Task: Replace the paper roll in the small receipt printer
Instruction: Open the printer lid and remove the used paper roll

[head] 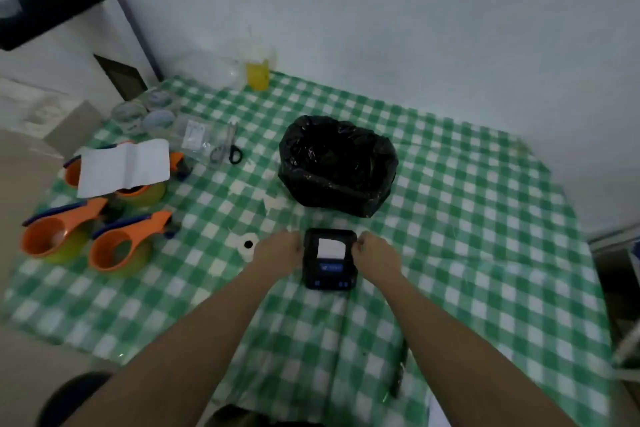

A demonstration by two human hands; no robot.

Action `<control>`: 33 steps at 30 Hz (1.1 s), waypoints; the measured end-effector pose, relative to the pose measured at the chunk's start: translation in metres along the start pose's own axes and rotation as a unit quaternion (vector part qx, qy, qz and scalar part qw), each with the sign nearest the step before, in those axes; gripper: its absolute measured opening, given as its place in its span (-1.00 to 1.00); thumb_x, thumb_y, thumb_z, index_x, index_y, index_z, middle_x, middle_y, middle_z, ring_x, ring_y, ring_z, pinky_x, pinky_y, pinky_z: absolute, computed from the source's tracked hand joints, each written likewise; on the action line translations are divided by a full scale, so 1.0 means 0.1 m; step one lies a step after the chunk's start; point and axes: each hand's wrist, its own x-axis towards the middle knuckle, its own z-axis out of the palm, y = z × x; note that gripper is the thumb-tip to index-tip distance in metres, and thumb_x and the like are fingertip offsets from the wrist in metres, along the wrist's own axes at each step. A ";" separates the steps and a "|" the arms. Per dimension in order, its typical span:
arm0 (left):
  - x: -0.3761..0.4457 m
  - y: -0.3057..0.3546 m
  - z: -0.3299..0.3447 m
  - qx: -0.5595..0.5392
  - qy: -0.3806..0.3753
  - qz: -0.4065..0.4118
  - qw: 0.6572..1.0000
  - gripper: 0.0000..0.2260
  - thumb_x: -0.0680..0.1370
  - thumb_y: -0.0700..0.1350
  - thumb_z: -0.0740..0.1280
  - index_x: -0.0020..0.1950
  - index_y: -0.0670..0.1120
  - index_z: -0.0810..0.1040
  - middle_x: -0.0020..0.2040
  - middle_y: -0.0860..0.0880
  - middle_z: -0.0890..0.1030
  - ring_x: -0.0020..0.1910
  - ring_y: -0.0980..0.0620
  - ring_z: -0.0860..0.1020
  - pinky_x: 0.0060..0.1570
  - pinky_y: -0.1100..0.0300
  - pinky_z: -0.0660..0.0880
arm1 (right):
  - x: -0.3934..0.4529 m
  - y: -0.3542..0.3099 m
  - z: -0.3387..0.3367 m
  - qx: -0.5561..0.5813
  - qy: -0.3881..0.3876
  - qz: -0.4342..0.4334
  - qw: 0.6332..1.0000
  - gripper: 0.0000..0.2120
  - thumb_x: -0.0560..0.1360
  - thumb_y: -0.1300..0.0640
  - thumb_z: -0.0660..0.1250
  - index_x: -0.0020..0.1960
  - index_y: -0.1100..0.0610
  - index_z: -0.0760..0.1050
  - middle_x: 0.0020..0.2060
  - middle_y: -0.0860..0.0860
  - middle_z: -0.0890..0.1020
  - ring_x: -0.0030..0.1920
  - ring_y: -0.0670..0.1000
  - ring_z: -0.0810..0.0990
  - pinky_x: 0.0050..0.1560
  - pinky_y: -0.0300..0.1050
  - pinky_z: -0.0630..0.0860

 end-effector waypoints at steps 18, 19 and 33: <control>0.12 -0.02 0.61 -0.286 -0.013 -0.094 0.953 -0.52 0.44 0.01 0.40 0.27 -0.15 0.38 0.22 -0.19 0.50 0.10 -0.16 0.57 0.11 -0.14 0.55 | 0.57 0.13 -0.07 0.036 -0.161 0.105 0.981 -0.76 0.32 0.29 0.39 -0.48 0.21 0.41 -0.63 0.08 0.56 -0.35 0.15 0.65 -0.18 -0.03 0.63; 0.13 -0.03 0.62 -0.293 -0.015 -0.095 0.951 -0.52 0.43 0.00 0.40 0.26 -0.15 0.39 0.22 -0.18 0.50 0.10 -0.15 0.57 0.11 -0.14 0.55 | 0.61 0.12 -0.09 0.040 -0.174 0.114 0.977 -0.70 0.34 0.30 0.40 -0.50 0.19 0.38 -0.70 0.04 0.52 -0.42 0.11 0.63 -0.23 -0.07 0.63; 0.14 0.01 0.53 -0.286 -0.012 -0.103 0.952 -0.56 0.43 -0.02 0.42 0.22 -0.16 0.40 0.18 -0.16 0.55 0.10 -0.11 0.57 0.08 -0.03 0.54 | 0.62 0.15 -0.17 0.119 -0.196 0.147 0.962 -0.67 0.35 0.39 0.42 -0.52 0.23 0.41 -0.76 0.01 0.49 -0.64 -0.08 0.56 -0.52 -0.26 0.57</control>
